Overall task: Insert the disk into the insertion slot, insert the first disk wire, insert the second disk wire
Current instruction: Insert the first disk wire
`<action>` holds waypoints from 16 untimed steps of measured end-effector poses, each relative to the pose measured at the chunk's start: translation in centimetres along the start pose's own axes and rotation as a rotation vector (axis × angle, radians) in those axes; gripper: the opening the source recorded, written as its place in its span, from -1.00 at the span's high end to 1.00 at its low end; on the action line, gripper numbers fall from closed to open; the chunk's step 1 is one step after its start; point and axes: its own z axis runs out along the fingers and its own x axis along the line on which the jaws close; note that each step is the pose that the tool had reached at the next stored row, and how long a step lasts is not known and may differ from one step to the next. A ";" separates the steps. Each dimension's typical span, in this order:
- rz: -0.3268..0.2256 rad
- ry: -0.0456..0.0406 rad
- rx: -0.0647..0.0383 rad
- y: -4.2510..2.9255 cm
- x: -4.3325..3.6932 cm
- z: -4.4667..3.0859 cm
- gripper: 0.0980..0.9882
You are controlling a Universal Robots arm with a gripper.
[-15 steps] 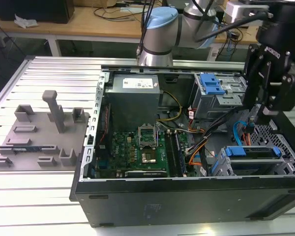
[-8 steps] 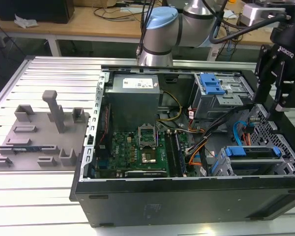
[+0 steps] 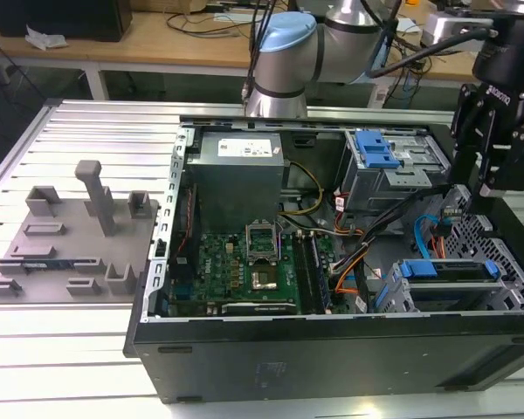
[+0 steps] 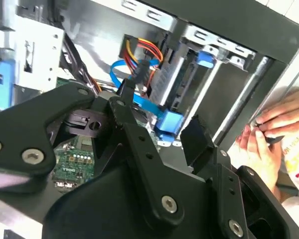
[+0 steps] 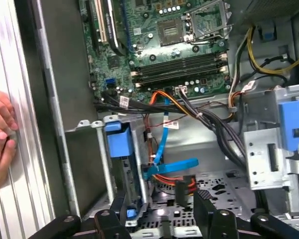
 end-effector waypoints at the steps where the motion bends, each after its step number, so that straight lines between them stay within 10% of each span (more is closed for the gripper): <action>1: -0.001 0.0220 0.002 0.01 -0.76 -0.03 -0.22; 8: -0.006 0.1701 0.017 0.00 -4.11 -0.13 -0.04; 12: -0.008 0.1973 0.018 0.04 -4.73 0.13 0.12; 16: -0.008 0.2006 0.018 -0.02 -4.95 0.92 0.12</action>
